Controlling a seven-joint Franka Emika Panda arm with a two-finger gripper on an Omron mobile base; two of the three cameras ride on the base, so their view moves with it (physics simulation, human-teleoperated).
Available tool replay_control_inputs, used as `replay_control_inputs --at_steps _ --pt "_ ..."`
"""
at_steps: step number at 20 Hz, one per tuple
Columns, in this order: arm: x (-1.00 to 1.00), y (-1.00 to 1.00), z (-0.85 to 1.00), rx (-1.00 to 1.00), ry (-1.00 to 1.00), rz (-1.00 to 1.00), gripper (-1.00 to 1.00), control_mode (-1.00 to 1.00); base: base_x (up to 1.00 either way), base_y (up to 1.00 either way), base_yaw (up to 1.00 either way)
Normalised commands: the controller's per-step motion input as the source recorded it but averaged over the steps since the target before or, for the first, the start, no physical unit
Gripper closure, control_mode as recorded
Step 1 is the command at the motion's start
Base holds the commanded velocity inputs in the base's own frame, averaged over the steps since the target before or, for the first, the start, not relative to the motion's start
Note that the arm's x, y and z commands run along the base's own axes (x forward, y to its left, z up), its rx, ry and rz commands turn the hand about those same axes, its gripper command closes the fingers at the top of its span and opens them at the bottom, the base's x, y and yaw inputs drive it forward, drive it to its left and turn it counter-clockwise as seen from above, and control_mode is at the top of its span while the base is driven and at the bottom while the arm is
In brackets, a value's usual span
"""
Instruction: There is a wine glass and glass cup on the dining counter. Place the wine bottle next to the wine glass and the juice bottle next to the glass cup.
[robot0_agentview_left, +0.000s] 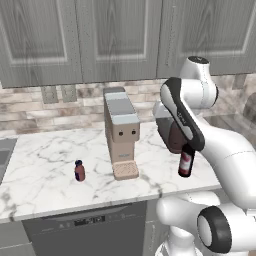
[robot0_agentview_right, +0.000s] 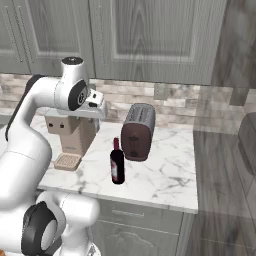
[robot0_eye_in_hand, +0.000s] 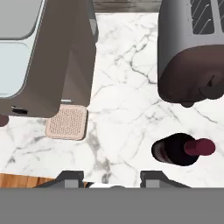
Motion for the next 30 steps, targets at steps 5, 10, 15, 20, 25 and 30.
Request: replay_control_inputs --at_steps 5,10,15,20,25,30 --pt "-0.1 -0.02 0.0 0.0 -0.02 0.0 -1.0 -1.0 0.0 0.0 0.0" --pt "-0.34 -0.1 0.0 0.0 -0.09 0.0 -1.0 -1.0 0.0 0.0 0.0" --pt "-0.47 -0.25 0.0 0.07 -0.08 0.0 -1.0 -1.0 0.0 0.0 0.0" --pt "-0.47 -0.32 0.0 0.09 -0.05 0.0 -1.0 -1.0 0.0 0.0 0.0" --pt "-0.45 -0.31 -0.04 0.06 -0.06 0.07 -1.0 -1.0 0.0 0.0 0.0" --pt "-0.44 -0.23 -0.13 0.02 -0.09 0.18 -1.0 -1.0 0.0 0.0 0.0"
